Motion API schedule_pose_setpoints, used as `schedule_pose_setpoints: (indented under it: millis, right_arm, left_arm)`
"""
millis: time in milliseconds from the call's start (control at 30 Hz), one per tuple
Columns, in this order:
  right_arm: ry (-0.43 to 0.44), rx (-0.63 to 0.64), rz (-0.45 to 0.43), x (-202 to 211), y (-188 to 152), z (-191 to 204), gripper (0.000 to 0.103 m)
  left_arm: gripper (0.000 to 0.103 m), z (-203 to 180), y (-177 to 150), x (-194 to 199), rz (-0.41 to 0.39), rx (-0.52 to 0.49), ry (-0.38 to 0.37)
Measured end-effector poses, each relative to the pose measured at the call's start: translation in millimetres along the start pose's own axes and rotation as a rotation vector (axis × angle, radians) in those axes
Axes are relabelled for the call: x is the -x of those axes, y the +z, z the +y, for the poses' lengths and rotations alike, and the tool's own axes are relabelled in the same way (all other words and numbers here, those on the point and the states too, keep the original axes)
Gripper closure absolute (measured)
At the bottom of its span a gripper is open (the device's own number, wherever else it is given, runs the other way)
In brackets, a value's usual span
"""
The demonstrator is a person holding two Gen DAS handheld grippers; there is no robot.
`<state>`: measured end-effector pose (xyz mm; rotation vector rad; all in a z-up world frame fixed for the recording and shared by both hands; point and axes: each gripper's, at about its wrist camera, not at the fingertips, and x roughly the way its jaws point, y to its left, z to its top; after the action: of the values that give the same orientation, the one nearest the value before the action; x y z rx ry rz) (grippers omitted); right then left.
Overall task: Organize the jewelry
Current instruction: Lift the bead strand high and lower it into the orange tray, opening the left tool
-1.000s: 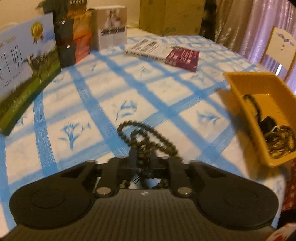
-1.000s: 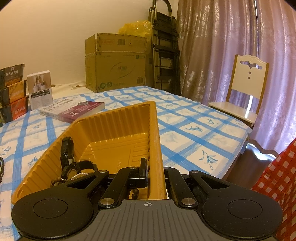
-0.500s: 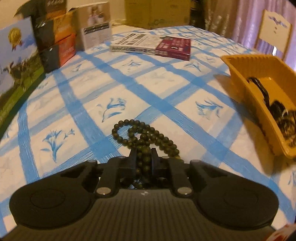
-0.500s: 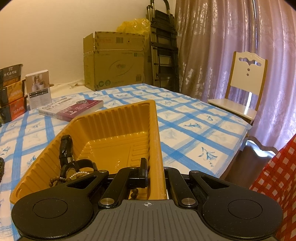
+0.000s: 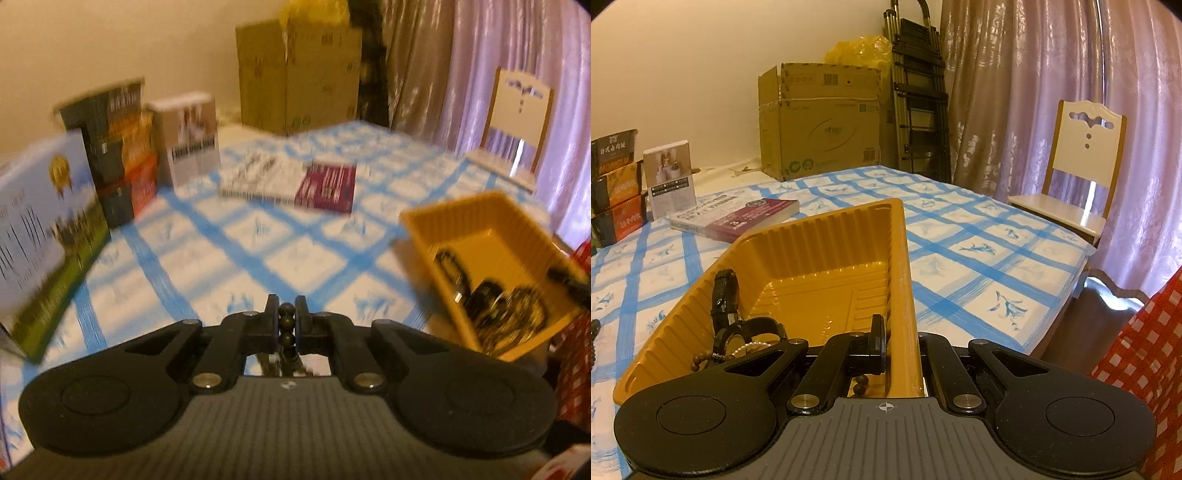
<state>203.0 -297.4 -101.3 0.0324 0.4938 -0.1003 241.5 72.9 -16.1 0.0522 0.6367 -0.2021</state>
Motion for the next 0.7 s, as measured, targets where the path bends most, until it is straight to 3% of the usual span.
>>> schedule_pose_setpoints:
  millis: [700]
  right_arm:
    - [0.004, 0.003, 0.001, 0.0, 1.0, 6.6, 0.1]
  left_arm:
    - [0.096, -39.5, 131.3, 125.2, -0.218, -0.149, -0.019]
